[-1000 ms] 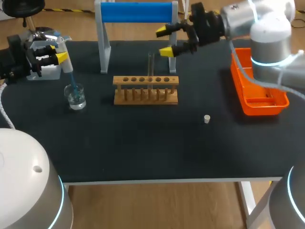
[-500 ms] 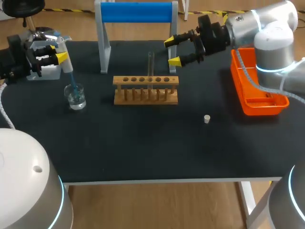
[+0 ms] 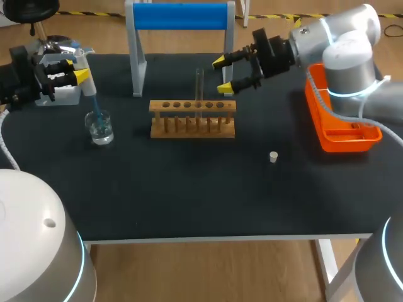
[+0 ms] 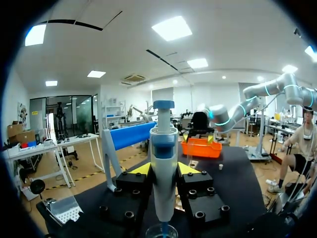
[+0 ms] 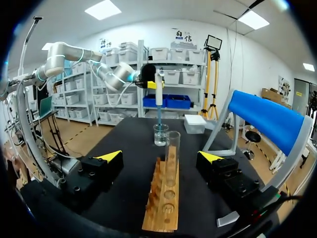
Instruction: Invert the test tube, pick up the pipette, mount the tip to pipette, aspirate from beaker and dispense into the tube, eject the tip, return the pipette, and cap with the stopper.
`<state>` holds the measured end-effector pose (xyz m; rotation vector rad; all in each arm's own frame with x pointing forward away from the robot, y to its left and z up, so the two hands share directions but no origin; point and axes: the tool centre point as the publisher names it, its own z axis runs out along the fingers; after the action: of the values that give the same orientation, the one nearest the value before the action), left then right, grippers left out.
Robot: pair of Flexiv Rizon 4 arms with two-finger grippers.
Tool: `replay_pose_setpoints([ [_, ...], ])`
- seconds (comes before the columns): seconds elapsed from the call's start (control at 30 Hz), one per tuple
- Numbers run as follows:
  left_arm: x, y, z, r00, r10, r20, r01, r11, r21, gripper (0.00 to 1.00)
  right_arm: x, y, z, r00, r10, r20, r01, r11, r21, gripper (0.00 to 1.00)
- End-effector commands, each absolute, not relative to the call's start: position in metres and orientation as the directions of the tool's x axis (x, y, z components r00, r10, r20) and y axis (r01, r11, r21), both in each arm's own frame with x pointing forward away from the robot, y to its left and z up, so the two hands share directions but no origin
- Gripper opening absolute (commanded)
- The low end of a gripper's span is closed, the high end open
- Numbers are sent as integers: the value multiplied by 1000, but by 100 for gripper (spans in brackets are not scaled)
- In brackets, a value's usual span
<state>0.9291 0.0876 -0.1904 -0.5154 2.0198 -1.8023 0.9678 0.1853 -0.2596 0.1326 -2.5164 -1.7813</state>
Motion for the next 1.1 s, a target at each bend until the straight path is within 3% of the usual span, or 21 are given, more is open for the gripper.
replay_pose_setpoints([
  [0.03,929,88,-190,-859,-510,-40,-18,108,-994,0,975,190,-270,-995,-97,-6,-40,346,937,100],
  [1.1,929,88,-190,-859,-510,-40,-18,108,-994,0,976,239,-294,-997,-51,-54,-73,508,858,100],
])
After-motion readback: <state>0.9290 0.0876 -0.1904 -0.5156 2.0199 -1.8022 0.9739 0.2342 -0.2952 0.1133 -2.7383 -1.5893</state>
